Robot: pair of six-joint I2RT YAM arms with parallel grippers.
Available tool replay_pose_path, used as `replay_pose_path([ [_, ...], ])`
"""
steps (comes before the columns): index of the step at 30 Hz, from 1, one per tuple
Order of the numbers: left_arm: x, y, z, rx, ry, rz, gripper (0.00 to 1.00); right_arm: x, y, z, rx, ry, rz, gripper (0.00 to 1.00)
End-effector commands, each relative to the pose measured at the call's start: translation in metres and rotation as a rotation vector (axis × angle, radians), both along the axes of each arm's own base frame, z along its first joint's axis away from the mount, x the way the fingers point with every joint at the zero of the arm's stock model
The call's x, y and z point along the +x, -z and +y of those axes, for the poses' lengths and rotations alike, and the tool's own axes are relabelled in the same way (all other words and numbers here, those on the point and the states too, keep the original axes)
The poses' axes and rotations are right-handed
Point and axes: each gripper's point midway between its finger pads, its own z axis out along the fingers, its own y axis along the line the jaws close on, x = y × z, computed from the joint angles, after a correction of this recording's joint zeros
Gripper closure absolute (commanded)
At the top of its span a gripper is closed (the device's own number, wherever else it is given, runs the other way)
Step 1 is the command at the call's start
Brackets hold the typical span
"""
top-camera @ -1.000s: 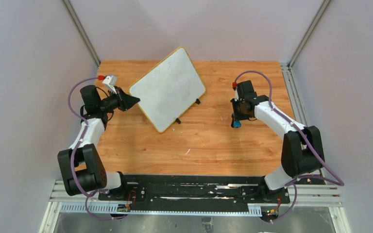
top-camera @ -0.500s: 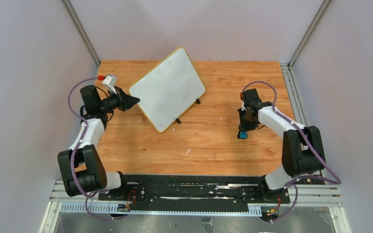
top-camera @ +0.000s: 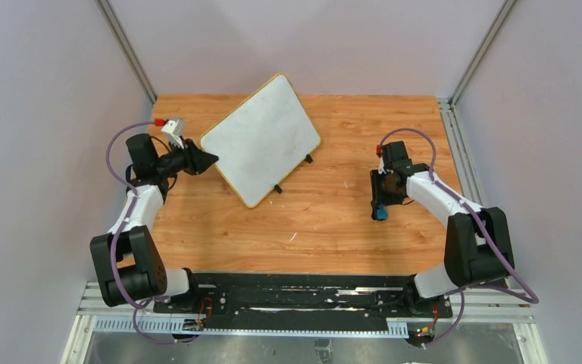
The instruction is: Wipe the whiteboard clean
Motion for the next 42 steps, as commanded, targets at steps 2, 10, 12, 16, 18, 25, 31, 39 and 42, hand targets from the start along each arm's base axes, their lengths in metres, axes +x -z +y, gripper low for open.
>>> replay_pose_path([
  [2,-0.003,0.007,0.001,0.028,-0.007,0.017,0.6,0.0,-0.002,-0.003,0.005,0.003,-0.007,0.6],
  [10,-0.01,-0.001,-0.006,0.011,0.034,0.001,0.47,-0.001,0.001,-0.004,0.001,0.002,0.005,0.6],
  [12,-0.013,-0.004,-0.007,0.013,0.046,-0.008,0.39,-0.001,0.001,-0.004,0.002,0.0,0.003,0.6],
  [16,-0.02,-0.011,-0.013,-0.003,0.079,-0.023,0.33,0.0,0.0,-0.002,0.011,-0.004,-0.001,0.59],
  [18,-0.023,-0.014,-0.015,-0.005,0.082,-0.031,0.33,-0.001,0.0,-0.002,0.009,-0.003,-0.003,0.59],
  [25,-0.034,-0.016,0.005,0.145,-0.038,-0.076,0.31,-0.003,-0.008,-0.011,-0.025,0.026,-0.04,0.58],
  [31,-0.048,-0.022,0.035,0.182,-0.167,-0.085,0.29,-0.001,-0.02,-0.015,-0.027,0.044,-0.102,0.55],
  [39,-0.05,-0.007,0.084,0.28,-0.389,-0.048,0.26,-0.003,-0.029,-0.024,-0.062,0.089,-0.137,0.36],
  [42,-0.048,0.001,0.1,0.318,-0.482,-0.044,0.24,-0.003,-0.03,-0.024,-0.059,0.096,-0.144,0.36],
])
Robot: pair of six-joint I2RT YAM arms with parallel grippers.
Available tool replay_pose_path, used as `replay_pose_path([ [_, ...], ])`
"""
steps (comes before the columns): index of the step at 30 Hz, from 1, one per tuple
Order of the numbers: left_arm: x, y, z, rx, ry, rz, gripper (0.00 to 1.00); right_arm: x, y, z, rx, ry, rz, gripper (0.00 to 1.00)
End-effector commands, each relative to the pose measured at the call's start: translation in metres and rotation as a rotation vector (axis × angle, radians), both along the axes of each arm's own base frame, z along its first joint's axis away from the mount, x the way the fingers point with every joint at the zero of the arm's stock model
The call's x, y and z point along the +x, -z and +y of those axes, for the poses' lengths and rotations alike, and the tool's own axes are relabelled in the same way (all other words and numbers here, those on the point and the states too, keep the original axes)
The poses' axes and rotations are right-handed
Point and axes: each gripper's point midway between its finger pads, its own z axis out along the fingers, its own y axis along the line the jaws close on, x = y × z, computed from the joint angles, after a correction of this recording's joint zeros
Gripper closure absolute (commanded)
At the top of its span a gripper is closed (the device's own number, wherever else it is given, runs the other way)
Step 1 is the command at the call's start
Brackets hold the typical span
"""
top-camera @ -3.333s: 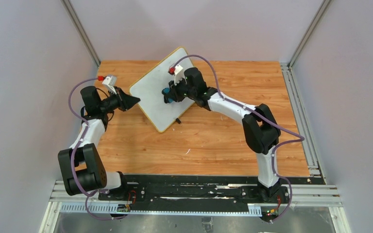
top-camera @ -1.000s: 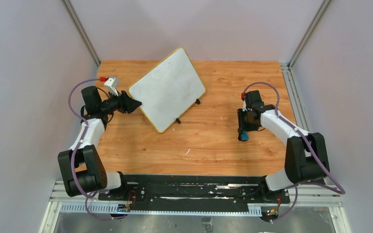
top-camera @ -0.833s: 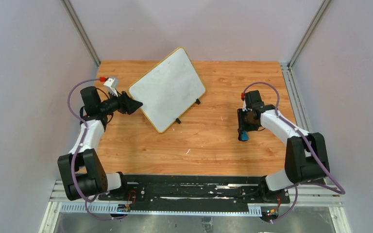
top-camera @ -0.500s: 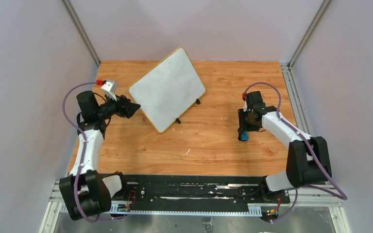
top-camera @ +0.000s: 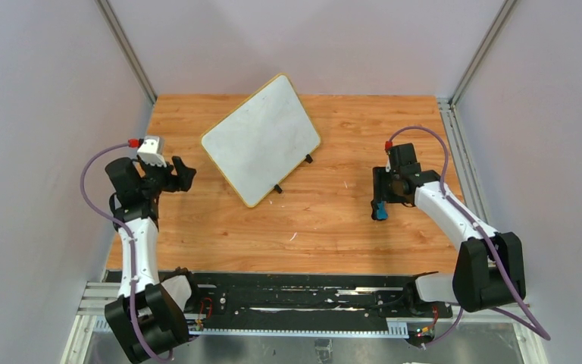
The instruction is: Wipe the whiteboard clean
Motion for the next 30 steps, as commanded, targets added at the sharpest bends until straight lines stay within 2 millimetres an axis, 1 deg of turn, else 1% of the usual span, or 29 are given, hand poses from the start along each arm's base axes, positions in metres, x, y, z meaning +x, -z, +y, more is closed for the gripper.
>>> replay_pose_path([
  [1,0.001,0.014,0.034,0.081,-0.181,-0.001,0.23,-0.003,0.0,-0.011,-0.019,0.055,-0.009,0.36],
  [4,0.003,0.022,0.059,0.112,-0.327,-0.016,0.21,-0.002,-0.001,-0.009,-0.01,0.059,-0.016,0.36],
  [10,0.004,0.036,0.099,0.123,-0.563,-0.033,0.2,0.002,-0.004,-0.009,0.002,0.075,-0.051,0.36],
  [12,0.005,0.041,0.107,0.109,-0.617,-0.02,0.2,0.004,-0.005,-0.011,-0.007,0.09,-0.06,0.36],
  [15,0.008,0.049,0.114,0.083,-0.672,0.005,0.22,0.005,-0.003,-0.013,-0.012,0.107,-0.063,0.36],
  [17,0.011,0.052,0.114,0.091,-0.686,0.01,0.22,0.006,0.0,-0.012,-0.008,0.114,-0.063,0.36],
  [20,0.016,0.054,0.105,0.125,-0.679,-0.006,0.22,0.008,0.004,-0.012,-0.001,0.118,-0.071,0.36],
  [23,0.021,0.054,0.093,0.13,-0.641,-0.019,0.22,0.01,0.005,-0.013,-0.003,0.127,-0.084,0.36],
  [27,0.027,0.054,0.083,0.121,-0.591,-0.017,0.22,0.014,0.004,-0.011,0.006,0.128,-0.095,0.37],
  [30,0.029,0.054,0.078,0.108,-0.565,-0.019,0.22,0.016,0.004,-0.01,0.007,0.12,-0.091,0.37],
])
